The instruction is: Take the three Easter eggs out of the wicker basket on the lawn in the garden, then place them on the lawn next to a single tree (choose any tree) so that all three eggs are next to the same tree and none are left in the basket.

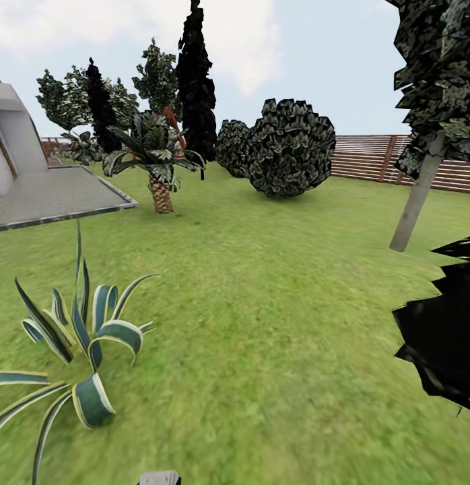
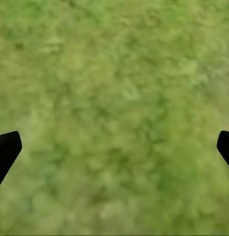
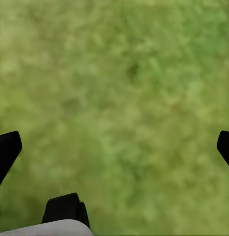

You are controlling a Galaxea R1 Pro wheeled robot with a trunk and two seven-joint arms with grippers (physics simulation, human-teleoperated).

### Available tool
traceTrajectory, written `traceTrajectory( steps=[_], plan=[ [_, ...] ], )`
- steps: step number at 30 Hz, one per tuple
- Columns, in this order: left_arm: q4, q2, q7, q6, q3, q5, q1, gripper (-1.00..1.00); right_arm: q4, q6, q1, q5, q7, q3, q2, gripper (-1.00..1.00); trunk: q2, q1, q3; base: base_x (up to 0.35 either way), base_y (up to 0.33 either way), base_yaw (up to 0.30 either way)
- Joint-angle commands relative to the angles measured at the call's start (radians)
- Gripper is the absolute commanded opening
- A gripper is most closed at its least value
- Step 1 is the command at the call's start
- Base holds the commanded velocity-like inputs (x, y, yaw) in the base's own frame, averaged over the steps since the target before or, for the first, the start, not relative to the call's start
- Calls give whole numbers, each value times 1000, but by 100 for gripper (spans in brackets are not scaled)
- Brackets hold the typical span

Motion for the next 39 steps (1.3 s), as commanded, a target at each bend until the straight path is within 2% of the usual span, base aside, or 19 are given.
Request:
traceTrajectory(
  steps=[1, 17, 39],
  plan=[
    [1, 0, 1, -3, 1, 1, -1, 100, 1, -3, -1, 0, 0, -1, 0, 100, 0, 0, -1, 330, 0, 0],
    [1, 0, 1, -3, 1, 1, -1, 100, 1, -3, -1, 0, 0, -1, 0, 100, 0, 0, -1, 330, 1, 0],
    [1, 0, 1, -3, 1, 1, -1, 100, 1, -3, -1, 0, 0, -1, 0, 100, 0, 0, -1, 328, 81, 0]
  ],
)
